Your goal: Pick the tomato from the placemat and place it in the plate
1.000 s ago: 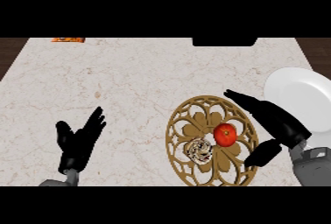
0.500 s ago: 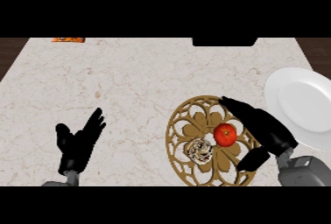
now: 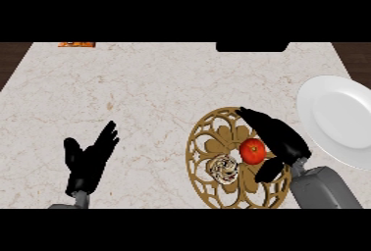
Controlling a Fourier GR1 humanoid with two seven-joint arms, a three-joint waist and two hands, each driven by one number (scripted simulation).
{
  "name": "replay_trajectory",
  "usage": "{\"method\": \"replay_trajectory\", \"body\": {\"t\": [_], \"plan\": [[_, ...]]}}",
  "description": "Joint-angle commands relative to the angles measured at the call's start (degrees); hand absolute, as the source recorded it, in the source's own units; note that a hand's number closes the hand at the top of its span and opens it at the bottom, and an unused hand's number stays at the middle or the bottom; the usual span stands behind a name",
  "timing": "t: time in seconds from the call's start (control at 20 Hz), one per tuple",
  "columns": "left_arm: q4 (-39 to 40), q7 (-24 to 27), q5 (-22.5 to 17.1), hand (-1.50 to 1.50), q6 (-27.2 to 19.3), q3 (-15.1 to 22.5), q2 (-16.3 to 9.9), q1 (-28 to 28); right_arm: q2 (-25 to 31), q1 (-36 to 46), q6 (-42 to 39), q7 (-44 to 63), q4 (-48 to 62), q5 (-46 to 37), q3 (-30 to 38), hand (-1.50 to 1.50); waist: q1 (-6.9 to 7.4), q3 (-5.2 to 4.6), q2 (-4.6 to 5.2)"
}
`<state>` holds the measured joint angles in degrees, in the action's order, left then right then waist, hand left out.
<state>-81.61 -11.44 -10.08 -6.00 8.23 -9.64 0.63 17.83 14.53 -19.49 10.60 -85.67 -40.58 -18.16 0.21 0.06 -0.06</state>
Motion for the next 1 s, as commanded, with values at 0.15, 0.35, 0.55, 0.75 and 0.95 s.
{"method": "replay_trajectory", "body": {"t": [0.15,0.35,0.55,0.75,0.95], "plan": [[-3.7,-2.0,2.3,0.00,-0.5,-0.2,1.8,3.0,-0.8,-2.8,-1.2,-3.7,2.0,-4.8,1.1,-1.50,-0.09,-0.06,0.02],[-1.8,-0.7,0.9,0.00,2.6,-2.4,-0.6,1.6,0.4,1.6,2.0,-10.8,9.5,-9.8,-2.3,1.50,0.15,-0.05,0.12],[0.8,1.0,2.8,0.00,1.8,-2.0,3.2,0.8,-3.0,-0.9,0.7,-7.8,3.8,-12.7,-1.4,1.50,-0.14,-0.06,0.04],[2.5,2.1,2.0,0.00,3.6,-4.5,1.8,0.5,-2.7,1.7,3.9,-12.4,8.0,-13.8,1.6,1.50,-0.08,-0.06,0.05],[0.3,-0.2,2.2,0.00,3.0,-3.4,1.3,-0.2,-9.2,6.0,12.8,-2.1,9.3,-14.2,7.0,1.50,0.59,-0.04,0.16]]}}
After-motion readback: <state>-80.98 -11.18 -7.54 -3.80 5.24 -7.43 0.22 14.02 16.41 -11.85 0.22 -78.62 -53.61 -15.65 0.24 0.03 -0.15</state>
